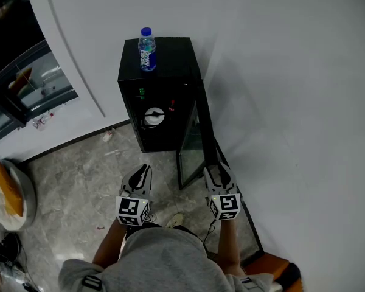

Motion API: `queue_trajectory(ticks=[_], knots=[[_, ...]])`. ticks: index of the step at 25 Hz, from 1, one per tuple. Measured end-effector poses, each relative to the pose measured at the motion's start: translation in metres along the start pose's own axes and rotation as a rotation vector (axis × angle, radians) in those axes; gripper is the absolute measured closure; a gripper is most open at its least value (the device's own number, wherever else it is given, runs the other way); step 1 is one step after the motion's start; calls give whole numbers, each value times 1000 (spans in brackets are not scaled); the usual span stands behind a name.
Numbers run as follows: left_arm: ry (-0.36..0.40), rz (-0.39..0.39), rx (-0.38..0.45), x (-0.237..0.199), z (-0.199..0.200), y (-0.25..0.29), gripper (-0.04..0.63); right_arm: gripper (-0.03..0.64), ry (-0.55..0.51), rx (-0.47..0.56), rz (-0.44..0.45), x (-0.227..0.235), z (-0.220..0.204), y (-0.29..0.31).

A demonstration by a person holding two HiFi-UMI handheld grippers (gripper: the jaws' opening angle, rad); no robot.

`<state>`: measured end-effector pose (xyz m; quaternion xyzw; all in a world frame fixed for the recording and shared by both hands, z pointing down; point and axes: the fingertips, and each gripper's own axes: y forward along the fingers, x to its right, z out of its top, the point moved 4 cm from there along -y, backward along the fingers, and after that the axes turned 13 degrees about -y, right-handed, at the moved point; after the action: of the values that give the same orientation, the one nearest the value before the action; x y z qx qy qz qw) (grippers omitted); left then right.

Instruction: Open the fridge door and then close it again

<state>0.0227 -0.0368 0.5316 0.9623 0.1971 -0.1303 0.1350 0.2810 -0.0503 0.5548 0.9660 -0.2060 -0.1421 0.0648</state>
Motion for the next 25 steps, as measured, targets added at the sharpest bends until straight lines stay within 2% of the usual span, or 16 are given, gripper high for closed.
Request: queue_trajectory(ticks=[25], knots=[[-11, -46, 1, -78, 36, -6, 552, 417, -5, -16, -23, -71, 34, 43]])
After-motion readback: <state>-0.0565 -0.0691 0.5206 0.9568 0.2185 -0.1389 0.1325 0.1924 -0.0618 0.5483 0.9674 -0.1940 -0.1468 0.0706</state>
